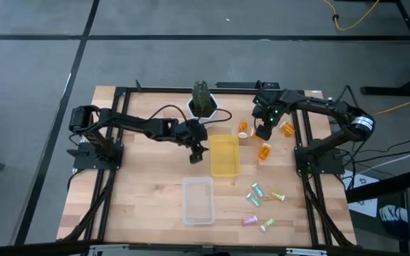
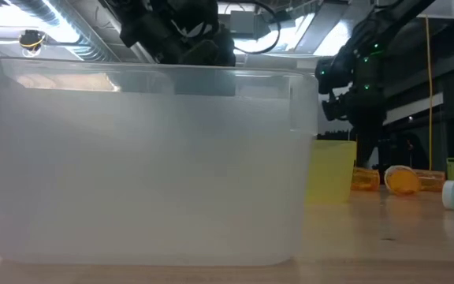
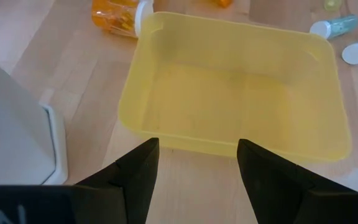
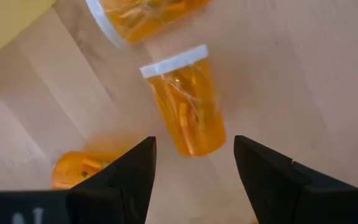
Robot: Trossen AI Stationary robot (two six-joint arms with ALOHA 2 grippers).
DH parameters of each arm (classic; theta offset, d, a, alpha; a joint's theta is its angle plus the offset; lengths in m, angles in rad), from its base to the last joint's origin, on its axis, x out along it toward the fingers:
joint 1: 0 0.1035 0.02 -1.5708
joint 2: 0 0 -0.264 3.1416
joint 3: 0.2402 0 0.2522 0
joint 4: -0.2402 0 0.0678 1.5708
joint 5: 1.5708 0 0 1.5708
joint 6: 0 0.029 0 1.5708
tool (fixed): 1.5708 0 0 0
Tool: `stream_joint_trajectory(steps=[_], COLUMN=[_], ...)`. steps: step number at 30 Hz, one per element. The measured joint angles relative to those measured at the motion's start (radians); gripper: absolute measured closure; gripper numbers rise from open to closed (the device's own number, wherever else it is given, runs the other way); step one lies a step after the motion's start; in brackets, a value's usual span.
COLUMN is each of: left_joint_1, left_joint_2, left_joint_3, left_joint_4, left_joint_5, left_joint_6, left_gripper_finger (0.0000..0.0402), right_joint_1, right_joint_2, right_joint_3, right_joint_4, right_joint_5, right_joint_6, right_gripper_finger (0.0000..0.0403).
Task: Pick and place medicine bottles into bin by pill shape (circle, oval)
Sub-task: Put the large orange pill bottle into the transparent bin
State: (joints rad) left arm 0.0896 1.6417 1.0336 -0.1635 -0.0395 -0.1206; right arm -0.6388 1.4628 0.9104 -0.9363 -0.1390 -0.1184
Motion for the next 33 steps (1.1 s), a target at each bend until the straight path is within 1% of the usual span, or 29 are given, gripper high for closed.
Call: stream_joint_trajectory(steps=[4,10,16,22,29,33], left_joint_1=[0.012,0.019,0.019,0.019,0.019,0.019], left_joint_2=[0.0,0.0,0.0,0.0,0.0,0.0], left_joint_3=[0.0,0.0,0.0,0.0,0.0,0.0], left_joint_4=[0.0,0.0,0.0,0.0,0.0,0.0], left_joint_5=[0.0,-0.001,-0.001,0.0,-0.001,-0.001], left_joint_6=[0.0,0.0,0.0,0.0,0.0,0.0], left_gripper_finger=[0.019,0.019,0.019,0.019,0.019,0.019], right_joint_1=[0.0,0.0,0.0,0.0,0.0,0.006], right_joint_2=[0.03,0.072,0.106,0.109,0.109,0.122], right_joint_3=[0.0,0.0,0.0,0.0,0.0,0.0], right_joint_4=[0.026,0.03,0.031,0.073,0.073,0.072], right_joint_5=[0.006,0.013,0.014,0.014,0.014,0.014], right_joint_6=[-0.043,-0.052,-0.096,-0.097,-0.105,-0.16], right_gripper_finger=[0.0185,0.0185,0.0185,0.0185,0.0185,0.0185])
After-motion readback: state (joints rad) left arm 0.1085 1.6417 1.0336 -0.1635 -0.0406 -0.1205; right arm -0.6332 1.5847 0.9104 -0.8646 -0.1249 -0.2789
